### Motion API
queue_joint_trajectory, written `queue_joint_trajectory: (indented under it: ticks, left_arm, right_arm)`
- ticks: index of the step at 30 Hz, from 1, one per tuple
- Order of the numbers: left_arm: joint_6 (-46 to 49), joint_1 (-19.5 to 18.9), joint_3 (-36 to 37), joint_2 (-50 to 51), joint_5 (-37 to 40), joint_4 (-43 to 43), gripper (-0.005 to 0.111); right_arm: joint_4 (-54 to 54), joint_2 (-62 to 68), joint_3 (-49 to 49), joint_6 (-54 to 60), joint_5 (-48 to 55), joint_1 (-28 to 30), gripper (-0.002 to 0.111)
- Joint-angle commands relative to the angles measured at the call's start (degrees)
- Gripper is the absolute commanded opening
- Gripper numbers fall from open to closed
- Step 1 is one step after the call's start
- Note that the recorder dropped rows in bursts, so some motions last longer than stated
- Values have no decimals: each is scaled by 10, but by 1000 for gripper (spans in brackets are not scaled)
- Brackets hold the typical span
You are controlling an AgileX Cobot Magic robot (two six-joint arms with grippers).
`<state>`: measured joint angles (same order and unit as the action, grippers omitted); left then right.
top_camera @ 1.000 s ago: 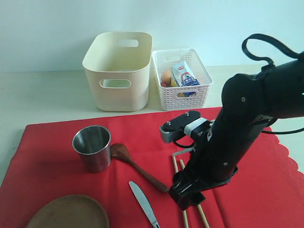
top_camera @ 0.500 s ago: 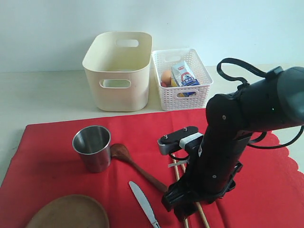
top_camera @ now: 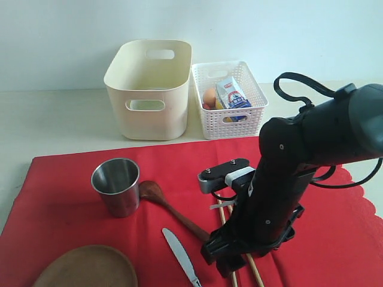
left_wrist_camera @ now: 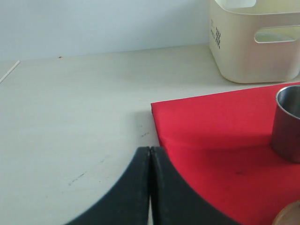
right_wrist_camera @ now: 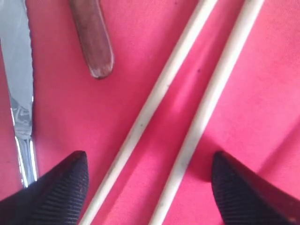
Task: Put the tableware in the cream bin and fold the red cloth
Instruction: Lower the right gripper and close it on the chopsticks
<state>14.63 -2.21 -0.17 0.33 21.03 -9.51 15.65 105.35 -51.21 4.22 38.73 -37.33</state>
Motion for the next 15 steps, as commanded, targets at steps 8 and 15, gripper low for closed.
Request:
queue_joint_trajectory:
  ticks: [8,15]
  left_arm:
    - [0,-2,2,-3,-5,2,0]
    - [0,-2,2,-3,-5,2,0]
  right_arm:
    - [-135,6,0,-152,-20,-57,70]
    - [-136,6,0,-161,-11,-57,49]
